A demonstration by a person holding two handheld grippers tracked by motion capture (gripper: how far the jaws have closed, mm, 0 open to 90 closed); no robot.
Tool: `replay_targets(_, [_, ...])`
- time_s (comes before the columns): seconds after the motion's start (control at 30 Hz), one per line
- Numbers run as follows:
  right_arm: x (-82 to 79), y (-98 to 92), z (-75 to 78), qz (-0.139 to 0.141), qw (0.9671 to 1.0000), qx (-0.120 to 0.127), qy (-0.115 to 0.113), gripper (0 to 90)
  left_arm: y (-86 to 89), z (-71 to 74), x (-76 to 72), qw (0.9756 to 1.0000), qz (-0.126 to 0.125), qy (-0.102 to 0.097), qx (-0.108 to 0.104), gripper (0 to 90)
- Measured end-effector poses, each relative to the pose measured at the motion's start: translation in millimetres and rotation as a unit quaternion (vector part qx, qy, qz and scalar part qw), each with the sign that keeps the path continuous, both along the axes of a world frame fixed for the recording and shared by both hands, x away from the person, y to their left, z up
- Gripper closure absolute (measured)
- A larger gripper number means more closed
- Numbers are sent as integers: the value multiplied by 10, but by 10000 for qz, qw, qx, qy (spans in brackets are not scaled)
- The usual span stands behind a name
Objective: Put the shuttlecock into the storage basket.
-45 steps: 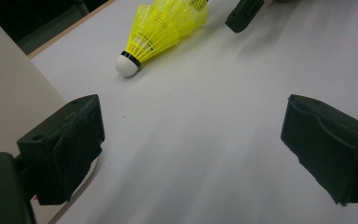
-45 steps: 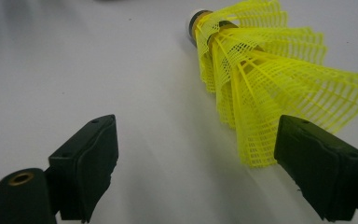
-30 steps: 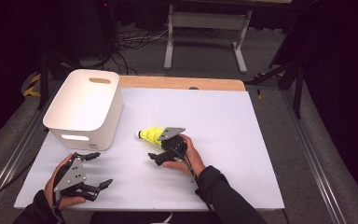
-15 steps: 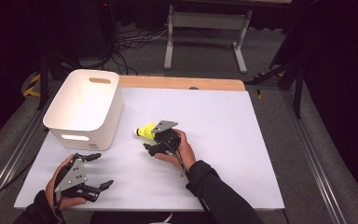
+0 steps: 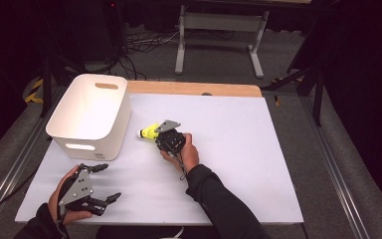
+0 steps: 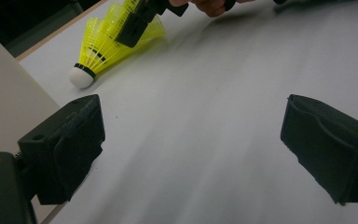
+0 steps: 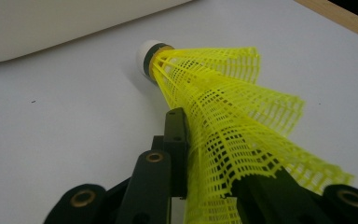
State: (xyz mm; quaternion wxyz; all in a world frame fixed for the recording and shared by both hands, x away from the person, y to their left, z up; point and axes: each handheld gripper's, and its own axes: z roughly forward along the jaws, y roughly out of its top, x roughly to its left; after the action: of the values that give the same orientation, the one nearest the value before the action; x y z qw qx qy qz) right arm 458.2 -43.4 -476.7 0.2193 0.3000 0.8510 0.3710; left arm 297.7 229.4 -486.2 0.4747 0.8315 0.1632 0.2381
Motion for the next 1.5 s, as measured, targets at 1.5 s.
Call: replay_targets(1.5, [-492,-618,242,523,9947,858,-202,818,-35,-10,29,9999,62,121,-33,77])
